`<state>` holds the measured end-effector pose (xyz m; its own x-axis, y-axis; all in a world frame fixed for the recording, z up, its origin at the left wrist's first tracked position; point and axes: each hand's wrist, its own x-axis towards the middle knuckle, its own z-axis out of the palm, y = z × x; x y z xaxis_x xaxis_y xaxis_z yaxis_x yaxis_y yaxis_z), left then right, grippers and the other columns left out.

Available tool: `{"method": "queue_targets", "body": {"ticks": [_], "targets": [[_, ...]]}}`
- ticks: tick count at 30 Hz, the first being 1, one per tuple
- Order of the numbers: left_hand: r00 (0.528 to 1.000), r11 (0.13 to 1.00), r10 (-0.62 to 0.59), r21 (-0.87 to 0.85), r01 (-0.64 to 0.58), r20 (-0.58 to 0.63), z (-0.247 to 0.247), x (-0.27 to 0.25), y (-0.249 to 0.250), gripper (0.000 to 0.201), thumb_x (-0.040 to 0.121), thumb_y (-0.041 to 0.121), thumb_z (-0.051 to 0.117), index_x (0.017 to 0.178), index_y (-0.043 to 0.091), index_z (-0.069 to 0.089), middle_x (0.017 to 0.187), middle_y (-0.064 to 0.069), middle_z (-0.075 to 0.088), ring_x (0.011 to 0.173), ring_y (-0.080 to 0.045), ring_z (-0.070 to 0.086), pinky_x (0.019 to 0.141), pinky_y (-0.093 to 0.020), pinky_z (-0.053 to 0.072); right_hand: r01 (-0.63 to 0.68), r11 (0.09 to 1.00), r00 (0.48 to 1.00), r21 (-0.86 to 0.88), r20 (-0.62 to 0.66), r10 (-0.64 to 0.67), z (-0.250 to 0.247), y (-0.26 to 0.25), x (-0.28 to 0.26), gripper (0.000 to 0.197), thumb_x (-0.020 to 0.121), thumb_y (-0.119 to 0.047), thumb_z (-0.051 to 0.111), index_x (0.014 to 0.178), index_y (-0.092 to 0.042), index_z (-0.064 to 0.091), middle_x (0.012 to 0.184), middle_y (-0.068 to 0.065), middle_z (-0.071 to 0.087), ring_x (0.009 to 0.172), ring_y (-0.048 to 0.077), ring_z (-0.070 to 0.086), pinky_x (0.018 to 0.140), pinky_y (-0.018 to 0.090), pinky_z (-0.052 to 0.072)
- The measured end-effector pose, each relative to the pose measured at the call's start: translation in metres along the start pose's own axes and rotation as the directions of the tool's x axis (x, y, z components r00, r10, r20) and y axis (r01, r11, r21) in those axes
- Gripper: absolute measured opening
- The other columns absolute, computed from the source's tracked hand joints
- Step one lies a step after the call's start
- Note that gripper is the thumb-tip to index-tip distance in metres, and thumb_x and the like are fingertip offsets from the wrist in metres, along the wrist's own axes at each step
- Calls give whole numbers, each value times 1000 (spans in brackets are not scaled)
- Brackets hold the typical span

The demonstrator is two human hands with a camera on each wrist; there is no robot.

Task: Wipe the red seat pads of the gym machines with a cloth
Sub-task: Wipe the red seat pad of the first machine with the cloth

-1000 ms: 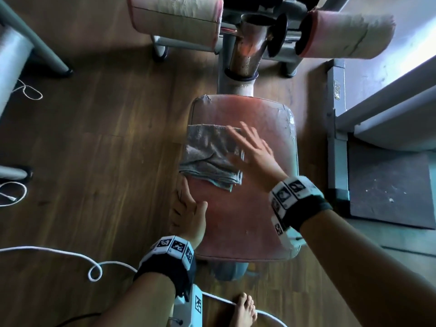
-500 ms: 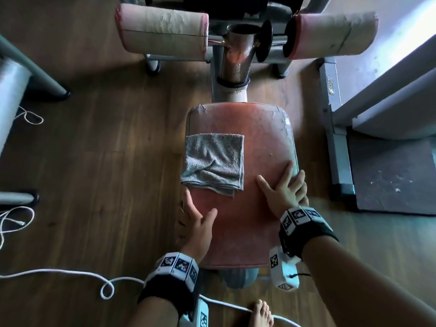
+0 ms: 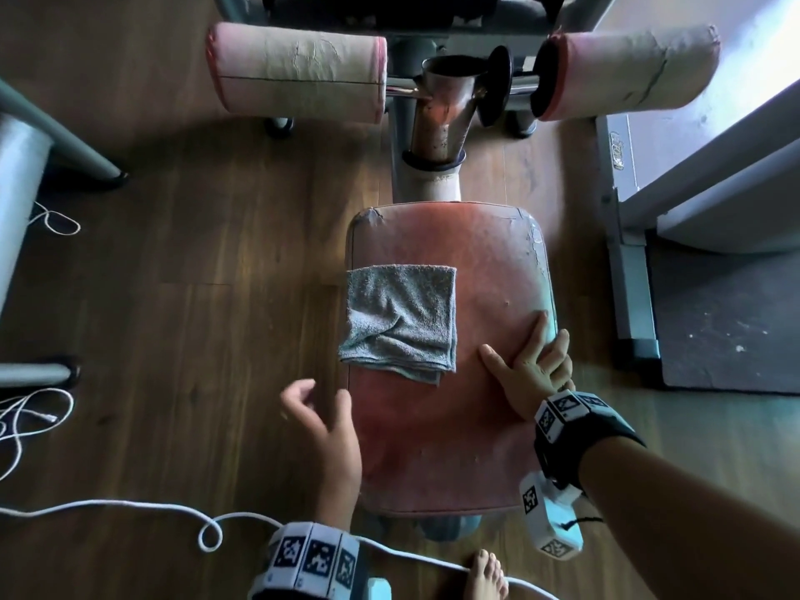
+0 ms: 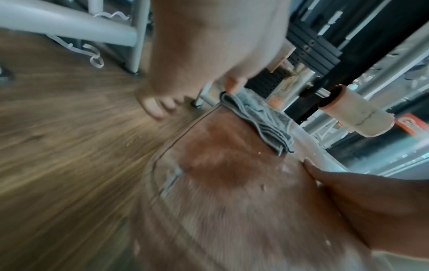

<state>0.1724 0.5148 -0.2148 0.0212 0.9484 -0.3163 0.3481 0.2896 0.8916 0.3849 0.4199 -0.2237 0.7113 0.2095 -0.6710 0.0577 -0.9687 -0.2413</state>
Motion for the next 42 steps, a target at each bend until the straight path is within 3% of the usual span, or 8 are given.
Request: {"method": "queue_targets", "body": {"ticks": [4,9,15,22,28,32,37,42], "targets": [[893,835,451,346,-428,16,30,18,45,37,84,19,61,117,8,46,121,-9,49,112,-25,47,97,-41,38,-8,1000,1000,-11,26,9,-1,-2,-1,104,78,-77,46,144,-42,-27,155,5,-28,146,33,-11,117,50,-3],[918,681,39,662,-314,396,98,39,62,78,90,60,38,153,23,9,161,-12,-6,147,-29,-3,118,-53,3,-13,1000,998,-16,60,14,-4,-5,-2,104,78,-77,45,143,-42,-29,154,4,-31,146,31,-14,117,50,-4],[927,503,54,792,-346,371,123,64,51,83,91,63,32,152,24,-11,156,-14,-26,144,-40,-15,112,-65,0,-18,1000,997,-25,70,20,-4,-3,-1,105,77,-79,42,142,-41,-31,153,4,-33,146,29,-17,117,50,-3],[928,863,-85,492,-113,362,128,167,66,87,80,70,40,150,28,10,146,-14,38,125,-37,45,109,-46,32,-12,1000,998,4,63,12,-4,-5,-1,104,79,-75,45,144,-40,-28,154,5,-33,145,29,-18,117,49,-4],[877,953,-92,296,-60,472,87,142,49,70,95,45,48,152,25,11,157,-1,24,142,-18,26,118,-37,20,-16,1000,998,-5,64,16,-3,-4,-1,105,77,-77,43,142,-40,-32,153,4,-34,145,28,-18,117,49,-4],[918,953,5,276,-124,396,77,110,40,66,97,33,49,152,16,16,153,1,26,129,2,23,96,7,9,-24,1000,998,8,64,23,-3,-6,-1,106,77,-77,44,141,-41,-32,153,4,-34,145,27,-18,117,49,-5],[884,970,-57,236,-61,465,104,153,60,65,97,36,49,151,30,13,151,-2,35,130,-16,41,100,-22,31,-20,1000,997,8,72,20,-4,-8,-2,105,78,-75,45,142,-41,-31,153,4,-34,145,28,-18,116,50,-5],[879,982,-57,185,-36,474,97,138,64,65,99,28,47,152,26,10,152,1,28,127,-7,34,95,-10,27,-23,1000,997,6,78,23,-5,-8,-2,105,79,-74,45,142,-40,-31,153,5,-34,145,28,-19,116,50,-5]]}}
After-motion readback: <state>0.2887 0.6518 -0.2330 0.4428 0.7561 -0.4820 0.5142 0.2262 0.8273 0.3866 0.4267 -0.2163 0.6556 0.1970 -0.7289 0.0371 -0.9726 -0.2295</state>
